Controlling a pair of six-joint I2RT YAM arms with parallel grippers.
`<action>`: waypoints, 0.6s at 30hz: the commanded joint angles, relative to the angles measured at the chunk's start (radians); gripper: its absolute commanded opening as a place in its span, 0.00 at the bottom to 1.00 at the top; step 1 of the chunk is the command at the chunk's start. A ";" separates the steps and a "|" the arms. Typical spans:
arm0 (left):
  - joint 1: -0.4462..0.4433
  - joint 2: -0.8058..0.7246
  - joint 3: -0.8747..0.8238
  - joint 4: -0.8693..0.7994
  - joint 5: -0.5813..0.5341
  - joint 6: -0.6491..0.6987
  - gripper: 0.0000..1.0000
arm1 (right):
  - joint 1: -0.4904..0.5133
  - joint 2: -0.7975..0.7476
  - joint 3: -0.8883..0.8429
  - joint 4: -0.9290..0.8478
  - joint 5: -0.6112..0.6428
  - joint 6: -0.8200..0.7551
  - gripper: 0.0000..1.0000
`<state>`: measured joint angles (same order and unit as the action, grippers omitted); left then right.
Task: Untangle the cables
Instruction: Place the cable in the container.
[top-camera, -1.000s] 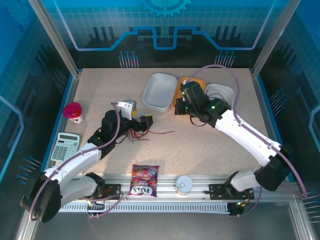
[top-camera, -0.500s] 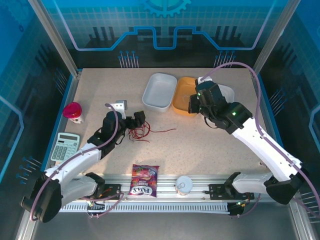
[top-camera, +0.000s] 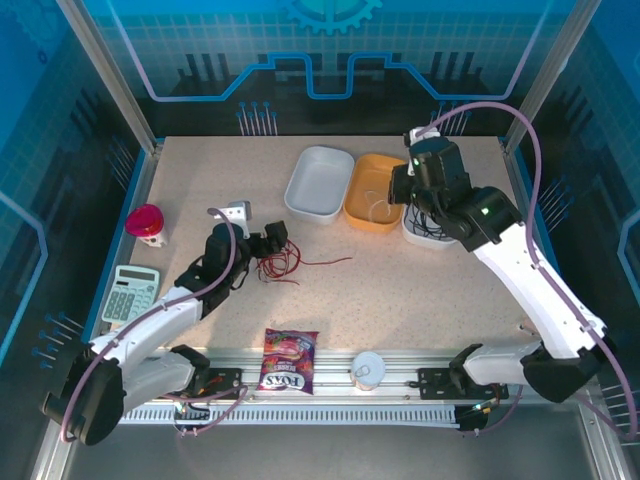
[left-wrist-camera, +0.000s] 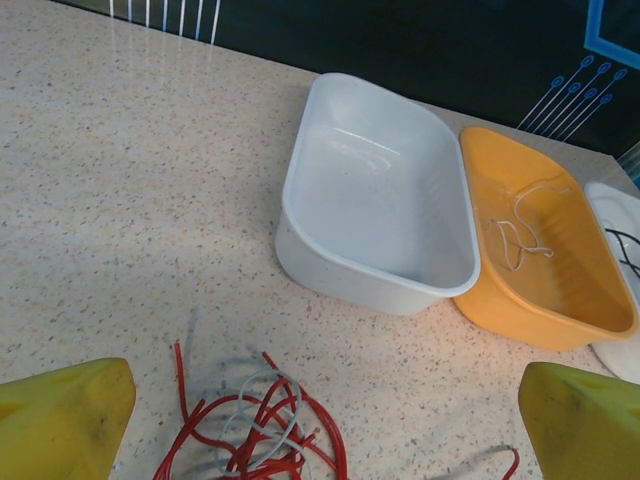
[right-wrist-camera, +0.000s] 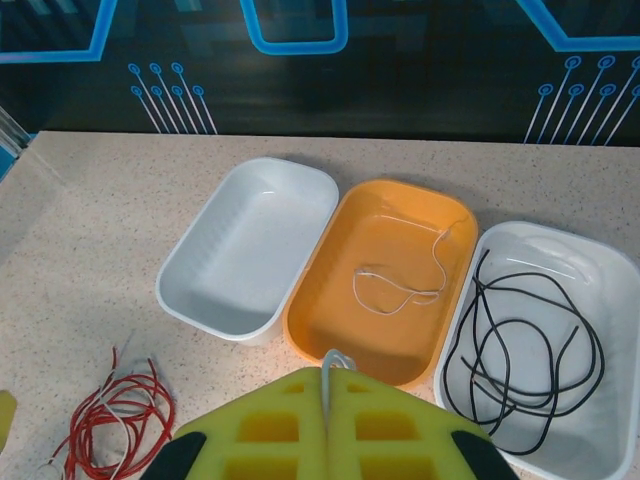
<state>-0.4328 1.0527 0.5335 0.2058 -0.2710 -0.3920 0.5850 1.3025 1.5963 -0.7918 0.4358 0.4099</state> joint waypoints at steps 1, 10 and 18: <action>0.009 -0.027 -0.024 -0.020 -0.038 -0.004 0.99 | -0.025 0.056 0.075 0.021 -0.020 -0.054 0.00; 0.008 -0.054 -0.033 -0.033 -0.022 0.009 0.99 | -0.075 0.237 0.239 0.062 0.035 -0.141 0.00; 0.009 -0.083 -0.046 -0.050 -0.027 0.016 0.99 | -0.126 0.368 0.321 0.078 0.030 -0.142 0.00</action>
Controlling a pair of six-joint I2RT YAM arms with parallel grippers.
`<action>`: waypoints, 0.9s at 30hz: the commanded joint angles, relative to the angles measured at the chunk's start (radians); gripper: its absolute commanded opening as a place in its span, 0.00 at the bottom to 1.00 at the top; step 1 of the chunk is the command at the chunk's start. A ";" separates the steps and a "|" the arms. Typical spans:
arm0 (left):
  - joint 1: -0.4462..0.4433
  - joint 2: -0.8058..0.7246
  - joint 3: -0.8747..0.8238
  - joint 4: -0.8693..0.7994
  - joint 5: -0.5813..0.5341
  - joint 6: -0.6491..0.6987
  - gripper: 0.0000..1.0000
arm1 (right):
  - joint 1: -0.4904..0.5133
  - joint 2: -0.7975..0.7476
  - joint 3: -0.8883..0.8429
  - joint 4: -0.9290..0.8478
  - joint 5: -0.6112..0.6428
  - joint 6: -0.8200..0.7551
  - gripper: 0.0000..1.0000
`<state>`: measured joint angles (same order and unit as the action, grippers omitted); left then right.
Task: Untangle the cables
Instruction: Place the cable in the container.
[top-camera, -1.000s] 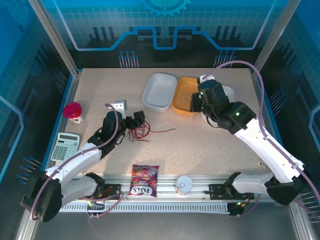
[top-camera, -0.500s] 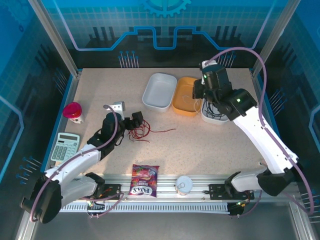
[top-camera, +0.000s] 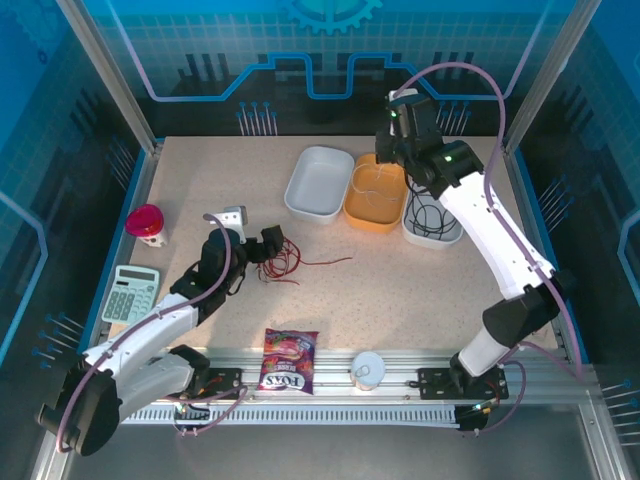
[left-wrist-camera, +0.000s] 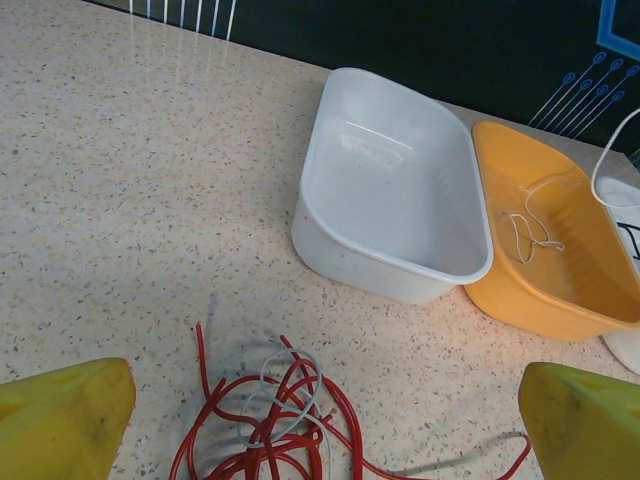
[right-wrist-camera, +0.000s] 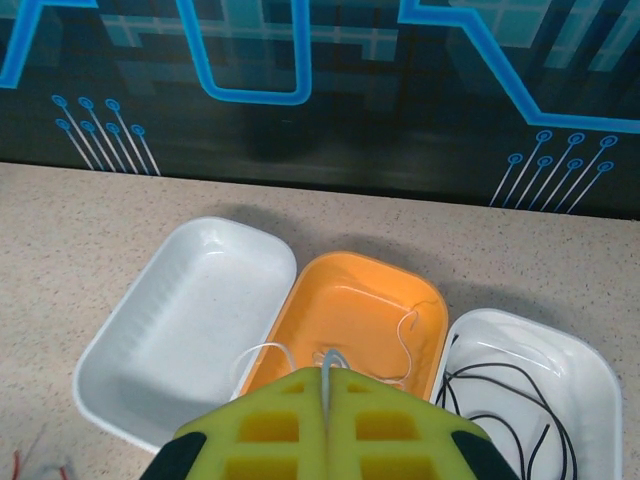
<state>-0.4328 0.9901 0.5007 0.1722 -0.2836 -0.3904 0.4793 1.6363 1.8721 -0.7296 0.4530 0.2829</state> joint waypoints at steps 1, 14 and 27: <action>0.009 -0.021 -0.014 -0.018 -0.014 0.015 0.99 | -0.027 0.052 0.053 0.013 0.012 -0.010 0.00; 0.008 -0.025 -0.021 -0.043 0.041 -0.022 0.99 | -0.073 0.205 0.069 0.009 -0.004 0.018 0.00; 0.009 -0.019 -0.014 -0.042 0.038 -0.012 0.99 | -0.109 0.323 0.155 0.026 -0.014 0.023 0.00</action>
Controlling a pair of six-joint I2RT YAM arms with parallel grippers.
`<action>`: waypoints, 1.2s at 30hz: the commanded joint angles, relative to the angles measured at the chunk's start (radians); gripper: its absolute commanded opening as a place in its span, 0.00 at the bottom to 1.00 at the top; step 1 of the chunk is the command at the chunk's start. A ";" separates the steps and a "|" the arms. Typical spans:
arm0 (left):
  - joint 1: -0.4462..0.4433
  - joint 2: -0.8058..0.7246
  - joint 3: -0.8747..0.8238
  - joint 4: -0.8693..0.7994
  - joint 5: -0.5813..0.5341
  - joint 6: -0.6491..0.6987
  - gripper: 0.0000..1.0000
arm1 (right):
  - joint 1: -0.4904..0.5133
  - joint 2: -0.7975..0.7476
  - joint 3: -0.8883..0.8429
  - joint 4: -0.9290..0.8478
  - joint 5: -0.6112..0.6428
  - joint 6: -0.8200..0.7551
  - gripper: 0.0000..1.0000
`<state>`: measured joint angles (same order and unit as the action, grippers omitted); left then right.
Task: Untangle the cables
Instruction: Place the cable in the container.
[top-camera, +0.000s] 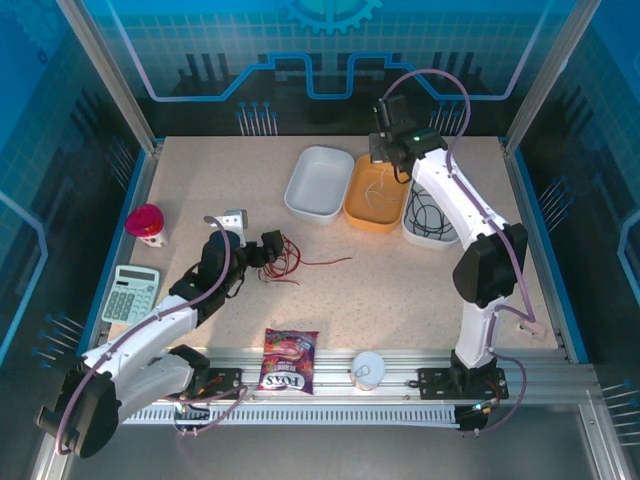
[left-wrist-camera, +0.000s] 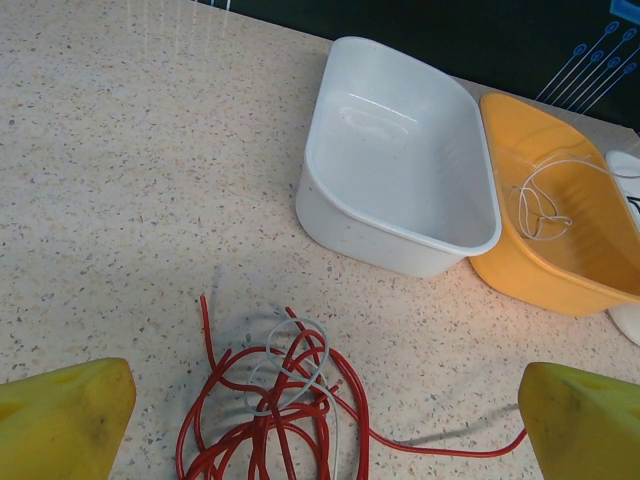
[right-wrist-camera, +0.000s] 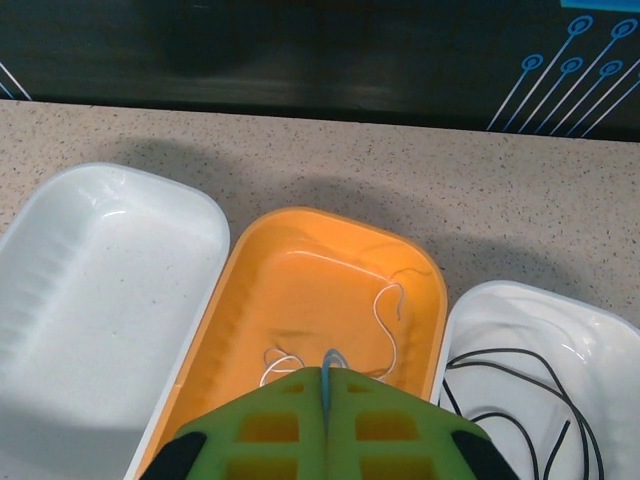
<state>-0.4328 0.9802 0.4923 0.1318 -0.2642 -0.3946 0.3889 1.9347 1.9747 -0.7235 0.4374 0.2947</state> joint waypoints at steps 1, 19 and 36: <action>0.009 -0.008 -0.006 -0.002 0.018 -0.007 0.99 | -0.023 0.036 0.064 0.022 -0.004 0.015 0.00; 0.008 0.008 -0.007 -0.001 0.059 -0.012 0.99 | -0.101 0.273 0.123 -0.032 -0.263 0.128 0.04; 0.008 0.052 -0.006 0.003 0.073 -0.032 0.99 | -0.103 0.386 0.159 -0.157 -0.241 0.120 0.15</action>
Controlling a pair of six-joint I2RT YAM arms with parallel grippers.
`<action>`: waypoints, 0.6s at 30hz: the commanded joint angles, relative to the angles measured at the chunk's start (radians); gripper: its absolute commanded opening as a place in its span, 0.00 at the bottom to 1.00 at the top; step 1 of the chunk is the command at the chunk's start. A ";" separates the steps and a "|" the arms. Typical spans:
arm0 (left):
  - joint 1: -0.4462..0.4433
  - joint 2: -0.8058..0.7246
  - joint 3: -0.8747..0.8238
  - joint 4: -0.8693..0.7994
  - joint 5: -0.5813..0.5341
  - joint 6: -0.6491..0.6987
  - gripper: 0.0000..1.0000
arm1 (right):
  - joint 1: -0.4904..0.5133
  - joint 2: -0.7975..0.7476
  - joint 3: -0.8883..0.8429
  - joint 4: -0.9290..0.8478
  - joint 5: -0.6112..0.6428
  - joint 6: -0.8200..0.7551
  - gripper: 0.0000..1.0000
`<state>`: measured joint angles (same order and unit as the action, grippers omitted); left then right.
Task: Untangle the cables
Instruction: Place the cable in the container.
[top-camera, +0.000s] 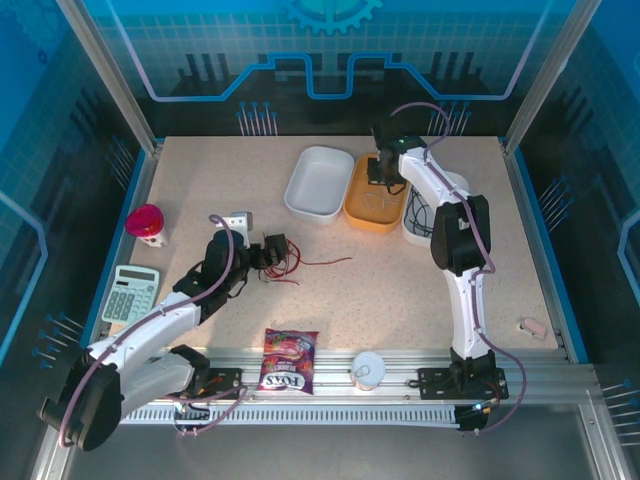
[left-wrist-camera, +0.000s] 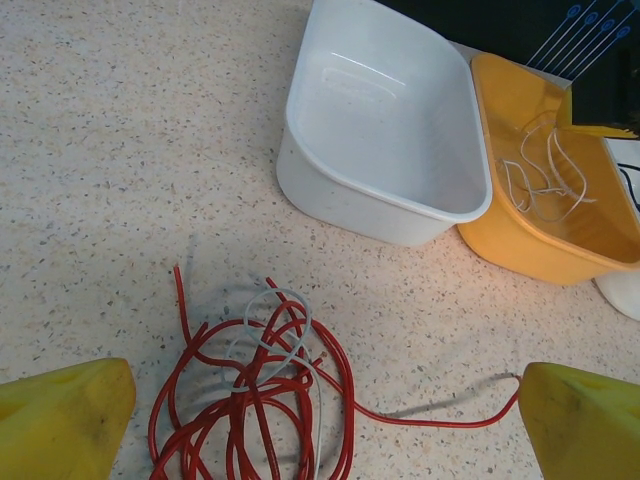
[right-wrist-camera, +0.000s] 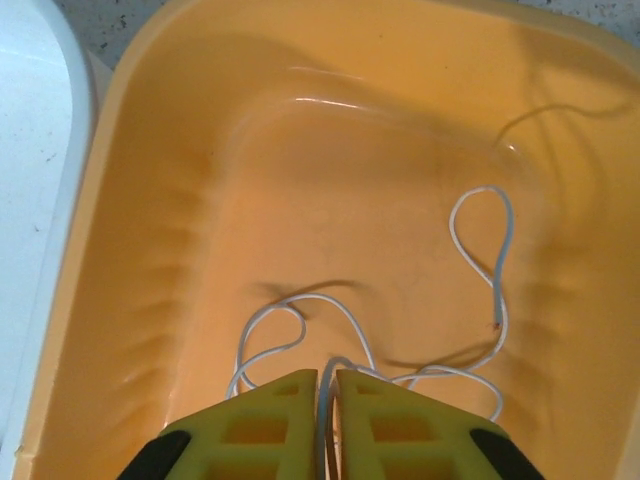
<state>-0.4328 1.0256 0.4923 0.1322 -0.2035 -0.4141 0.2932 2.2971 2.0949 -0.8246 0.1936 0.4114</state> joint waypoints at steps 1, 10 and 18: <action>0.009 0.007 -0.006 0.002 0.011 -0.013 0.99 | -0.006 0.025 0.035 -0.056 -0.003 0.001 0.16; 0.009 0.024 -0.004 0.003 0.008 -0.016 0.99 | -0.004 -0.051 -0.011 -0.057 -0.016 -0.011 0.31; 0.008 0.036 0.002 0.009 0.011 -0.022 0.99 | 0.018 -0.161 -0.052 -0.058 -0.011 -0.032 0.41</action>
<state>-0.4328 1.0554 0.4923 0.1326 -0.2035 -0.4206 0.2955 2.2341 2.0575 -0.8639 0.1898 0.3958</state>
